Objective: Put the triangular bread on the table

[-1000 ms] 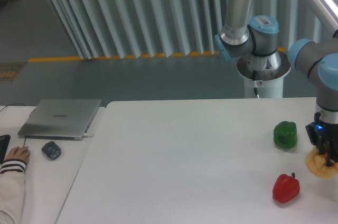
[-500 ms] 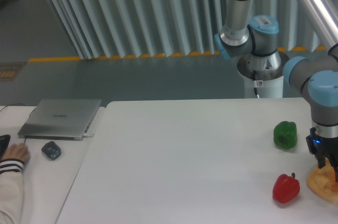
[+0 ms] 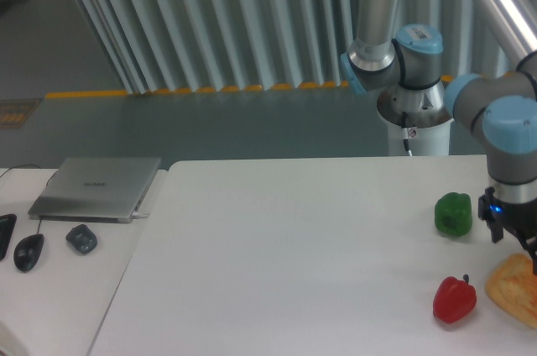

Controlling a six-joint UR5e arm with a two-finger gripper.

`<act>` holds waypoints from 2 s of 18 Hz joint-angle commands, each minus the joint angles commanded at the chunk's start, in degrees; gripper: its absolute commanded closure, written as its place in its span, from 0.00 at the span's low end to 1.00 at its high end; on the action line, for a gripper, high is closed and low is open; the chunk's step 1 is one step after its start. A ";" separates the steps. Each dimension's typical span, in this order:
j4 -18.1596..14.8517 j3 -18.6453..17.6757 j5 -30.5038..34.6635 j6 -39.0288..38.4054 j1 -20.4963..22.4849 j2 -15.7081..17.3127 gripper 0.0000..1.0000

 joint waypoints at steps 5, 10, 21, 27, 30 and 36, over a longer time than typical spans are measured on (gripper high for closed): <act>4.74 1.76 1.69 0.26 3.08 0.27 0.00; 9.92 3.61 1.60 0.27 7.63 -2.28 0.00; 10.90 6.86 0.90 8.33 13.79 -6.15 0.00; 11.95 8.53 -1.13 11.08 15.82 -7.82 0.00; 12.31 8.88 -1.47 11.25 16.87 -8.43 0.00; 14.77 8.71 -1.65 11.43 18.19 -10.02 0.00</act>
